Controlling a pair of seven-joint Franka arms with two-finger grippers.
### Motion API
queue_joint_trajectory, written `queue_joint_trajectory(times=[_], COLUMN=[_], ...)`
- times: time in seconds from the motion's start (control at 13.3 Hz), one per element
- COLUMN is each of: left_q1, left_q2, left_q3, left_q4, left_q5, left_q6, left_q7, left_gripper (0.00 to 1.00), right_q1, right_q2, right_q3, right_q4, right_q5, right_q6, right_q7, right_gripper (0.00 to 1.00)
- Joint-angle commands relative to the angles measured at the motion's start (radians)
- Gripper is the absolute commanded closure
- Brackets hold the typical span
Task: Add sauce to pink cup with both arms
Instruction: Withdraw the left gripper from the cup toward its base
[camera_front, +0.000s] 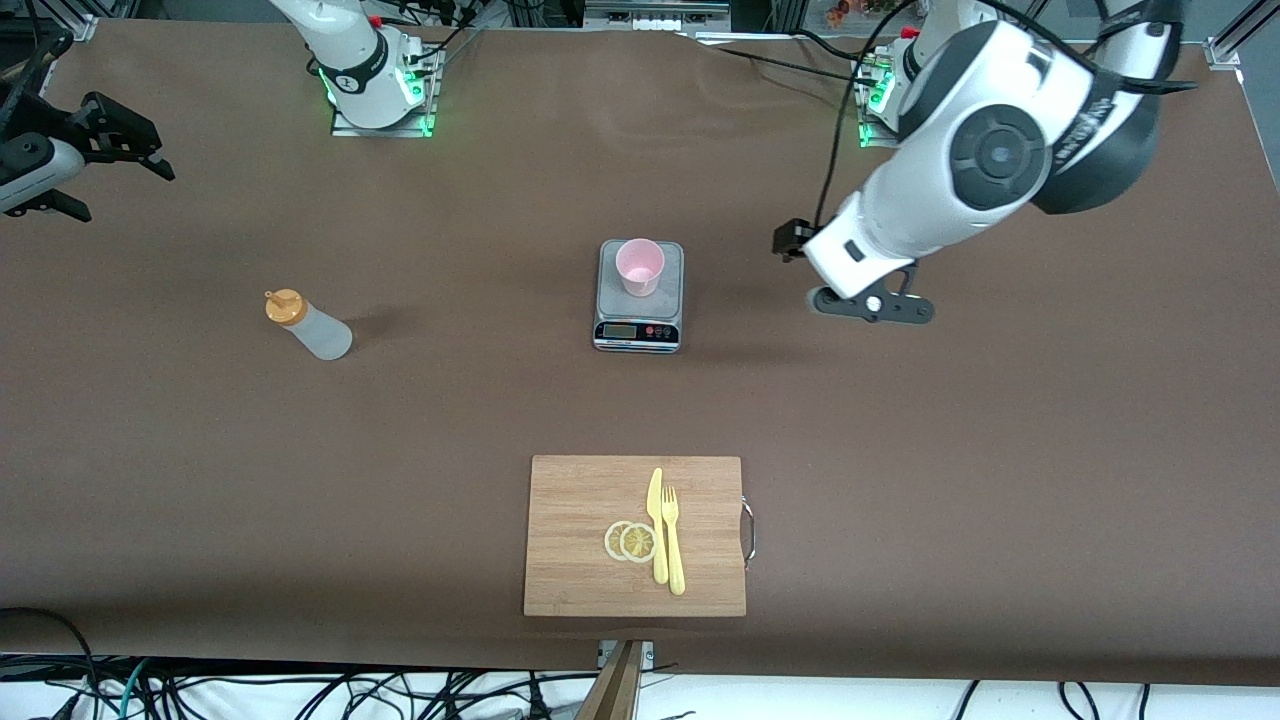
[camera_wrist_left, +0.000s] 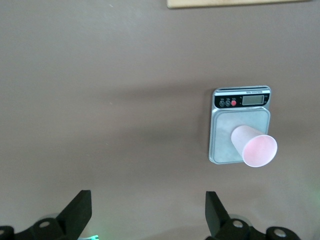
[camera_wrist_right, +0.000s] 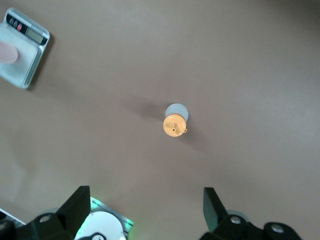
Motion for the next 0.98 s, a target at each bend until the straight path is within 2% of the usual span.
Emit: queue_joint_trajectory(times=[0.0,0.15,0.23,0.38,0.45,0.53,0.68,0.75,0.9], left_q1=[0.064,0.12,0.1,-0.063,-0.084,-0.093,-0.089,-0.084,-0.064], left_q2=[-0.053,-0.082,-0.111,-0.172,-0.186,-0.223,-0.341,-0.37,-0.381], left_q3=[-0.004,0.002,0.063,0.288,0.338,0.37,0.424,0.435,0.427], left_q4=[0.001,0.022,0.012,-0.033,-0.043,-0.085,-0.277,-0.333,-0.33], left_q5=[0.058,0.06,0.061,0.061,0.061,0.061,0.067,0.067,0.067], left_q6=[-0.034,-0.04,-0.04,-0.039,-0.037,-0.019,0.158,0.202,0.197], left_q7=[0.12,0.199,0.235,0.282,0.308,0.347,0.349,0.352,0.345], left_gripper=[0.0,0.0,0.0,0.0,0.0,0.0,0.0,0.0,0.0], right_q1=[-0.01,-0.01,-0.011,-0.016,-0.025,-0.042,-0.114,-0.149,-0.209], right_q2=[-0.002,-0.004,-0.002,0.019,0.039,0.074,0.163,0.202,0.265], right_q3=[-0.013,-0.036,-0.05,-0.096,-0.122,-0.145,-0.162,-0.162,-0.162], right_q4=[0.012,0.009,0.006,-0.013,-0.019,-0.022,-0.022,-0.022,-0.025], right_q5=[0.017,0.019,0.019,0.029,0.063,0.08,0.142,0.175,0.206], right_q6=[-0.014,-0.023,-0.03,-0.032,-0.029,-0.023,0.0,0.015,0.031], right_q7=[-0.166,-0.31,-0.38,-0.531,-0.615,-0.702,-0.911,-1.015,-1.164], right_gripper=[0.0,0.0,0.0,0.0,0.0,0.0,0.0,0.0,0.0])
